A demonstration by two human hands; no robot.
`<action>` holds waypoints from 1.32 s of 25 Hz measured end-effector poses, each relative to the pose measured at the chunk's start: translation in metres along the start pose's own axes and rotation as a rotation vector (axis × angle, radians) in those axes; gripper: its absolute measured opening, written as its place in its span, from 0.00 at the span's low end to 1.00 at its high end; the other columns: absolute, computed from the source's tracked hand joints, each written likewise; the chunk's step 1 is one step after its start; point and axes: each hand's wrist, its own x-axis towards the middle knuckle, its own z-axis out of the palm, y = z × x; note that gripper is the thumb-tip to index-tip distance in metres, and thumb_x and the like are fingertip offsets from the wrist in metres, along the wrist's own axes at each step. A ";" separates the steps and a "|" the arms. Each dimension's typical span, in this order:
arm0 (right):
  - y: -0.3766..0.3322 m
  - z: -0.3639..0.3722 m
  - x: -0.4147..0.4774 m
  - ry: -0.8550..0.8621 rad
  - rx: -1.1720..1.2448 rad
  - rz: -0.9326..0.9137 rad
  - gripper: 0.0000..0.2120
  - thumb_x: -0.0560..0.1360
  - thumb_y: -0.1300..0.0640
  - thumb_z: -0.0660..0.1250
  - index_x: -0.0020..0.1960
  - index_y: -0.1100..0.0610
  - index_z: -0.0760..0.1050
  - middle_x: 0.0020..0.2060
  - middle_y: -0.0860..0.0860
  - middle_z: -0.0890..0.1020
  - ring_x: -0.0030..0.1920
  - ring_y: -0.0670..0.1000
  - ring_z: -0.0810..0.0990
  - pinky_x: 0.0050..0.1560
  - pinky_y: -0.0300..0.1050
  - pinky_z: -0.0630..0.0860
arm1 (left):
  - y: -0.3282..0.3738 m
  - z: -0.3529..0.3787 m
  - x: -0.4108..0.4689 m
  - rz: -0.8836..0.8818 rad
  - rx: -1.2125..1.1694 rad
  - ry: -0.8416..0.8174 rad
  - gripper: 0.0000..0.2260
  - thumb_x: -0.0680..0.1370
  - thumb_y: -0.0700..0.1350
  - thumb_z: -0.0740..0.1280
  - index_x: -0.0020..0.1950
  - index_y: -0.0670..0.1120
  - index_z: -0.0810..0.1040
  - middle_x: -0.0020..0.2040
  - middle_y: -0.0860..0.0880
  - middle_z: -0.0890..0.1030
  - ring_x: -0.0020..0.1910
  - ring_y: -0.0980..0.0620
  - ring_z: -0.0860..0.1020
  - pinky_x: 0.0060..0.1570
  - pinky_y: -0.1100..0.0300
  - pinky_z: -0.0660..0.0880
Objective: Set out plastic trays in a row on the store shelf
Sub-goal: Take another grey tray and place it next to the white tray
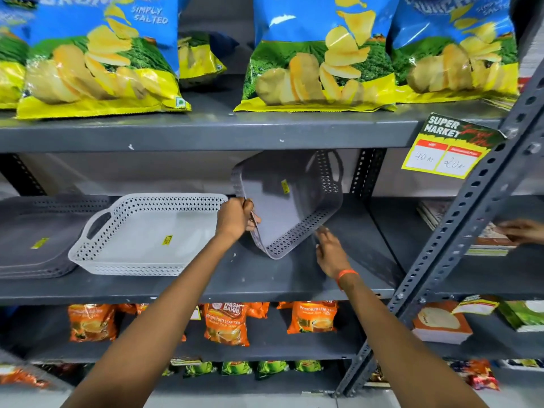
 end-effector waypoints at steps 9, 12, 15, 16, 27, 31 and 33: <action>0.019 -0.008 0.005 0.154 -0.272 -0.199 0.18 0.67 0.73 0.65 0.56 0.64 0.76 0.58 0.63 0.79 0.64 0.64 0.73 0.68 0.63 0.65 | -0.047 0.016 -0.003 -0.369 -0.529 -0.078 0.14 0.81 0.42 0.57 0.57 0.30 0.70 0.54 0.29 0.76 0.41 0.41 0.84 0.34 0.59 0.83; 0.020 -0.004 0.006 0.186 -0.306 -0.238 0.18 0.67 0.72 0.65 0.55 0.63 0.76 0.54 0.62 0.81 0.60 0.64 0.76 0.67 0.58 0.70 | -0.048 0.034 -0.010 -0.350 -0.530 0.025 0.11 0.76 0.46 0.67 0.46 0.38 0.74 0.50 0.35 0.76 0.49 0.37 0.79 0.37 0.58 0.83; 0.021 -0.004 0.007 0.192 -0.376 -0.243 0.17 0.68 0.69 0.64 0.56 0.61 0.75 0.50 0.59 0.81 0.55 0.62 0.77 0.67 0.52 0.62 | -0.043 0.051 -0.023 -0.214 0.026 0.076 0.36 0.69 0.59 0.72 0.65 0.34 0.69 0.65 0.30 0.69 0.64 0.34 0.70 0.62 0.47 0.74; 0.020 -0.004 0.006 0.202 -0.402 -0.256 0.16 0.67 0.69 0.66 0.55 0.61 0.76 0.48 0.58 0.81 0.53 0.62 0.78 0.66 0.51 0.60 | -0.041 0.057 -0.032 -0.104 0.284 0.100 0.37 0.72 0.58 0.69 0.70 0.35 0.63 0.70 0.31 0.62 0.69 0.34 0.64 0.68 0.45 0.67; -0.035 0.021 -0.035 0.285 -0.344 -0.392 0.15 0.72 0.50 0.55 0.44 0.56 0.78 0.37 0.53 0.84 0.41 0.57 0.80 0.44 0.45 0.63 | -0.061 0.012 -0.054 0.324 0.651 -0.400 0.10 0.77 0.46 0.65 0.41 0.42 0.79 0.38 0.43 0.83 0.40 0.45 0.81 0.42 0.53 0.76; -0.055 0.029 -0.043 0.260 -0.322 -0.409 0.16 0.73 0.49 0.54 0.44 0.55 0.77 0.36 0.51 0.85 0.41 0.55 0.81 0.43 0.45 0.63 | -0.071 -0.012 -0.052 0.339 0.618 -0.405 0.10 0.77 0.45 0.66 0.53 0.41 0.82 0.51 0.44 0.86 0.48 0.47 0.82 0.49 0.58 0.75; -0.060 0.034 -0.046 0.249 -0.315 -0.397 0.15 0.74 0.49 0.54 0.44 0.54 0.77 0.36 0.51 0.85 0.41 0.55 0.81 0.44 0.45 0.63 | -0.076 -0.018 -0.051 0.340 0.590 -0.417 0.10 0.76 0.44 0.67 0.54 0.42 0.81 0.53 0.44 0.85 0.51 0.47 0.82 0.53 0.56 0.76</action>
